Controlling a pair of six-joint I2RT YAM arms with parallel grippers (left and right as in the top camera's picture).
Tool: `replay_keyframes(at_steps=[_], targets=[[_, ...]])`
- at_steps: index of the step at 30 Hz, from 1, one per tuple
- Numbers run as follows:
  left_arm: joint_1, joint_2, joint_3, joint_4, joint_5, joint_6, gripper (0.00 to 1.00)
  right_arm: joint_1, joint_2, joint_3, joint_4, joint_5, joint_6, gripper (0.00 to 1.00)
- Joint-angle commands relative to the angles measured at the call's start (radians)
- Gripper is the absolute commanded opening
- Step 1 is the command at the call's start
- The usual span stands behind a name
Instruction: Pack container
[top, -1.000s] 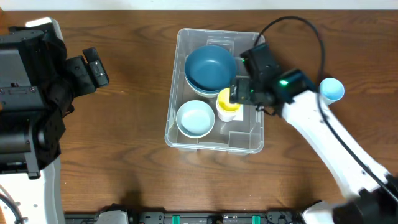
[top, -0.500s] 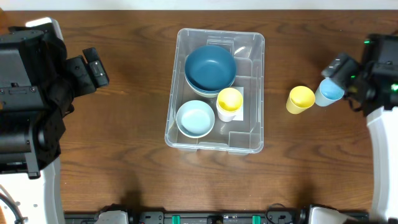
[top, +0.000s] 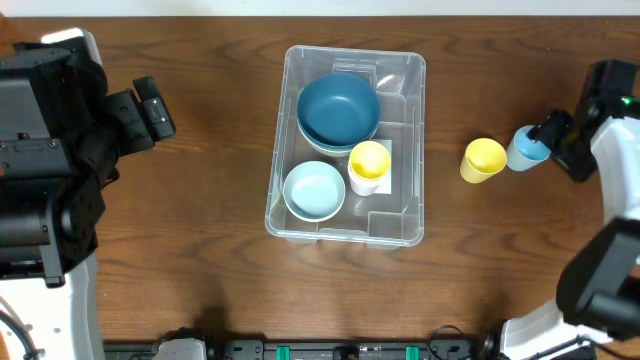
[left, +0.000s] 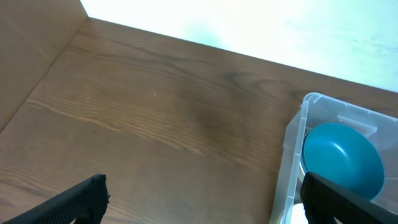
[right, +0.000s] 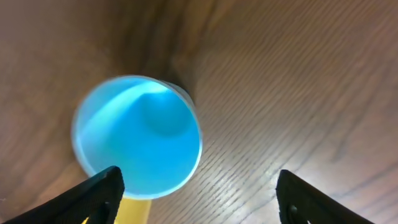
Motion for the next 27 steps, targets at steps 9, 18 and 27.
replay_keyframes(at_steps=[9, 18, 27], targets=[[0.003, 0.000, 0.002, -0.003, -0.012, -0.002, 0.98, -0.078, 0.077, -0.045, 0.013, 0.044, 0.077, 0.17], [0.003, 0.000, 0.002, -0.003, -0.012, -0.002, 0.98, -0.228, 0.018, -0.046, -0.005, 0.032, 0.091, 0.01], [0.003, 0.000, 0.002, -0.003, -0.012, -0.002, 0.98, -0.120, -0.340, -0.045, 0.048, -0.258, -0.002, 0.02]])
